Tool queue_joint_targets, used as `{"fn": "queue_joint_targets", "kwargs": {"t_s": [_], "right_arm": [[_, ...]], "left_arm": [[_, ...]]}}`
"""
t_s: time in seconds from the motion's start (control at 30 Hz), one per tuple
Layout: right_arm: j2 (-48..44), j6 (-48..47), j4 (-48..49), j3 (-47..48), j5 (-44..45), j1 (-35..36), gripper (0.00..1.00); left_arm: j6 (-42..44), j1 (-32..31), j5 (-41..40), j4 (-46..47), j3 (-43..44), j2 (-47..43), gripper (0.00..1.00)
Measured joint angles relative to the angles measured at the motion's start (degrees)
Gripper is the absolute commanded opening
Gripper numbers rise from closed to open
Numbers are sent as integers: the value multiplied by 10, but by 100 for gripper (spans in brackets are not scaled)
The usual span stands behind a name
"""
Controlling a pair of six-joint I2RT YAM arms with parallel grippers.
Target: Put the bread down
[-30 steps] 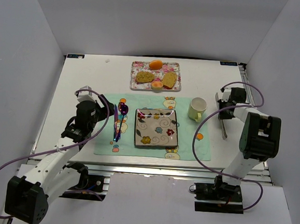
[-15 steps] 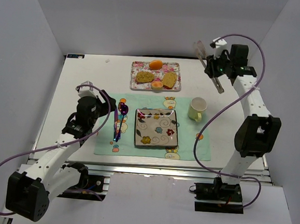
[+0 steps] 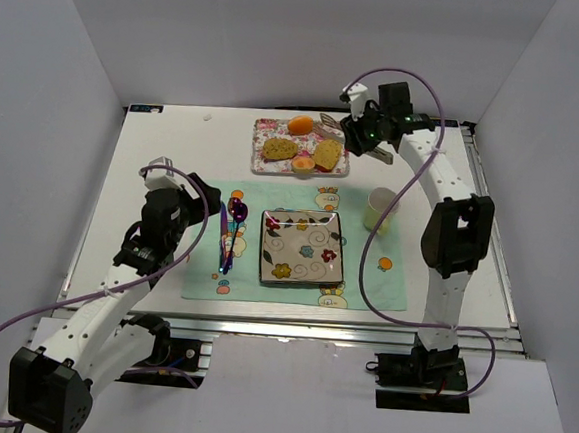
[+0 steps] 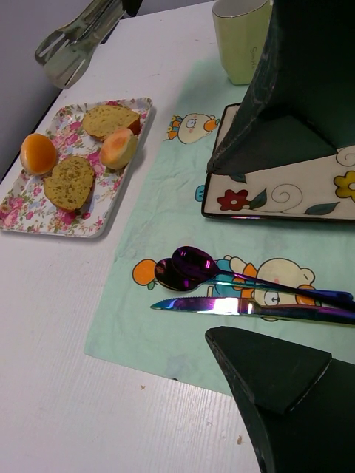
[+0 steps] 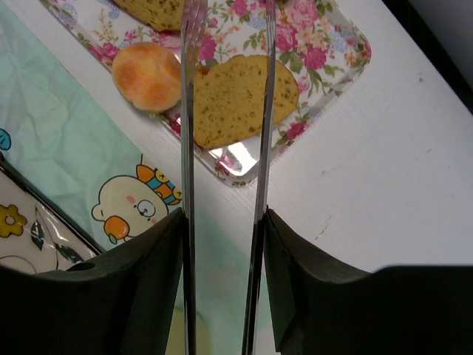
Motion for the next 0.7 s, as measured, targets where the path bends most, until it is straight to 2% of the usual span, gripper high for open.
{"fn": "queue_joint_targets", "kwargs": {"t_s": [0.27, 0.43, 0.7], "right_arm": [[19, -79, -33, 23, 28, 38, 50], [12, -136, -52, -7, 27, 47, 51], [10, -167, -80, -20, 34, 71, 52]], "left_arm": [[-3, 0, 0, -1, 0, 0, 92], [-3, 0, 0, 1, -1, 0, 92], [-3, 0, 1, 5, -1, 5, 92]]}}
